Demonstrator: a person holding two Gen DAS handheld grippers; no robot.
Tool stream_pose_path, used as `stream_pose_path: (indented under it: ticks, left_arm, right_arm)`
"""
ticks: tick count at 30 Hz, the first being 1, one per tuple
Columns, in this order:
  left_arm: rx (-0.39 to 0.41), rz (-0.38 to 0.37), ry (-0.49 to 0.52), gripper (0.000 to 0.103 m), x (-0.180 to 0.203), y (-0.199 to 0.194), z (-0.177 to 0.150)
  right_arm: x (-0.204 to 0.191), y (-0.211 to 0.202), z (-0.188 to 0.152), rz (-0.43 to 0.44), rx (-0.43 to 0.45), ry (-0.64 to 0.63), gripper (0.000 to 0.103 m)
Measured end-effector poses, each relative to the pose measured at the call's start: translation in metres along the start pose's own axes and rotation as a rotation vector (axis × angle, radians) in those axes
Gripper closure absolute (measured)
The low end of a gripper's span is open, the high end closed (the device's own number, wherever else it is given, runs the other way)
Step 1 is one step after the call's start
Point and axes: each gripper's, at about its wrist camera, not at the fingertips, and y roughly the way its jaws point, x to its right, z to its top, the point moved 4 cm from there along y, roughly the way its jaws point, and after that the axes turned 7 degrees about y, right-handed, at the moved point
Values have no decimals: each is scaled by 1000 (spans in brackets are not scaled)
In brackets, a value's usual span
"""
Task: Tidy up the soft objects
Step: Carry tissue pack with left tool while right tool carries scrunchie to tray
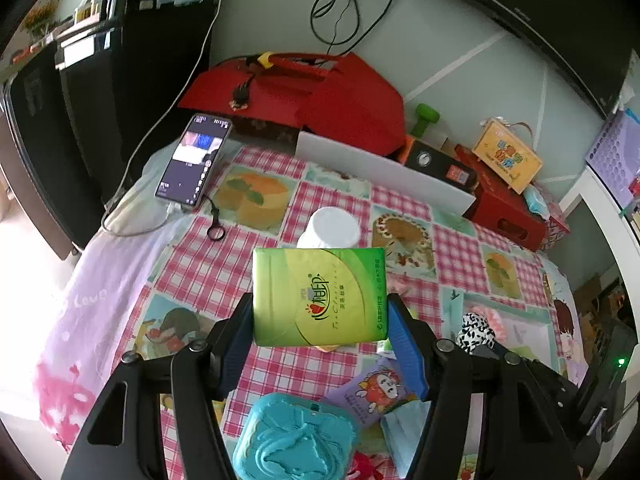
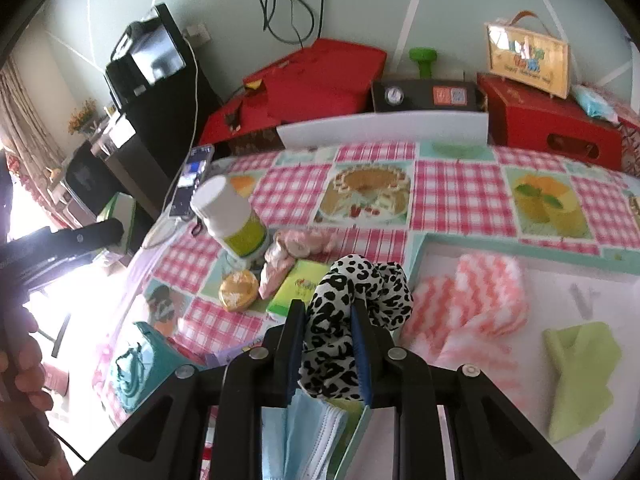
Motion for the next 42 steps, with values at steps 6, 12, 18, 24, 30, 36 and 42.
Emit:
stream_pose_path:
  ticks: [6, 12, 18, 24, 30, 36, 42]
  left_arm:
    - [17, -36, 34, 38, 24, -5, 3]
    - [-5, -91, 76, 38, 58, 7, 0]
    - [-21, -135, 112, 38, 90, 18, -3]
    - [-33, -176, 156, 38, 127, 29, -4]
    - [-55, -232, 212, 38, 172, 42, -10]
    - [-72, -285, 279, 38, 221, 55, -18]
    - [-116, -321, 368, 38, 267, 77, -34]
  right_arm:
    - [4, -14, 7, 1, 37, 10, 79]
    - [19, -25, 10, -25, 63, 34, 78]
    - [53, -44, 15, -97, 110, 79, 78]
    - [97, -66, 20, -184, 163, 152, 78]
    - [143, -92, 22, -268, 210, 230, 78]
    - [187, -110, 16, -347, 228, 303, 78]
    - [212, -110, 8, -394, 207, 342, 78]
